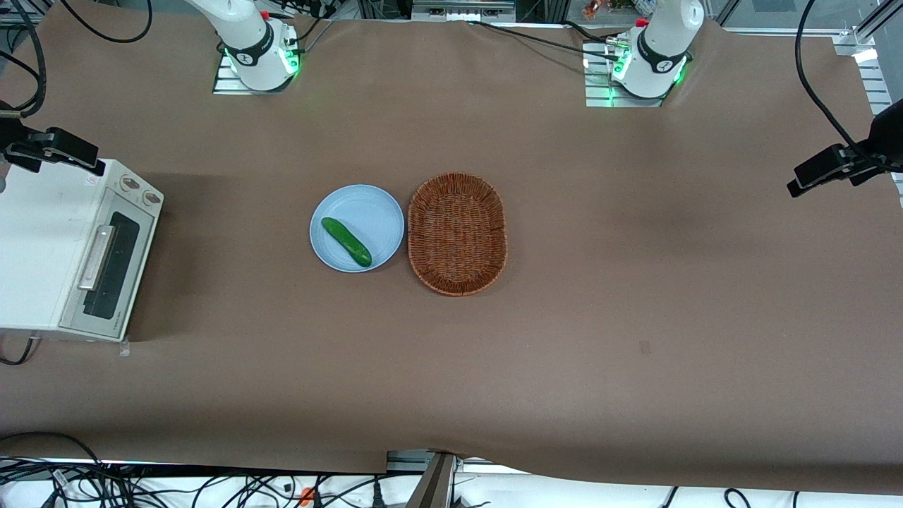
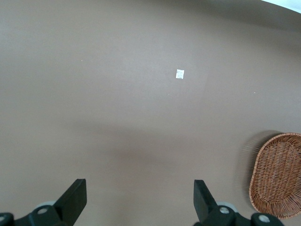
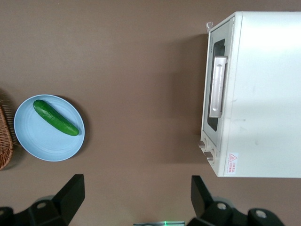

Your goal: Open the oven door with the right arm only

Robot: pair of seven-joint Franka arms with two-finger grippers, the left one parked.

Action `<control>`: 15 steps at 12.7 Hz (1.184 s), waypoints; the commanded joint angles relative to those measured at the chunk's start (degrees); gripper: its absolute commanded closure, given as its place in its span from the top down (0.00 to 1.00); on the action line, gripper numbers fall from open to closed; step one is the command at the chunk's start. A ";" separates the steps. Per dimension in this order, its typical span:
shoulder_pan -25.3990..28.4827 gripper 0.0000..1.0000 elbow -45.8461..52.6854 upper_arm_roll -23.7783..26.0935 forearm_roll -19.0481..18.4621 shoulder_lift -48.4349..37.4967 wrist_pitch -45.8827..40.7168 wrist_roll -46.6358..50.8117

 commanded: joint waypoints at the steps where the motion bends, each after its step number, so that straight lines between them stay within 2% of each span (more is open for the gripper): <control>1: -0.92 1.00 -0.49 0.60 1.23 -1.03 -1.46 0.06; 4: -0.92 1.00 -0.49 0.25 2.29 -0.86 -1.55 -0.11; 15: -0.84 1.00 -1.02 0.51 2.20 -0.24 -5.16 -0.11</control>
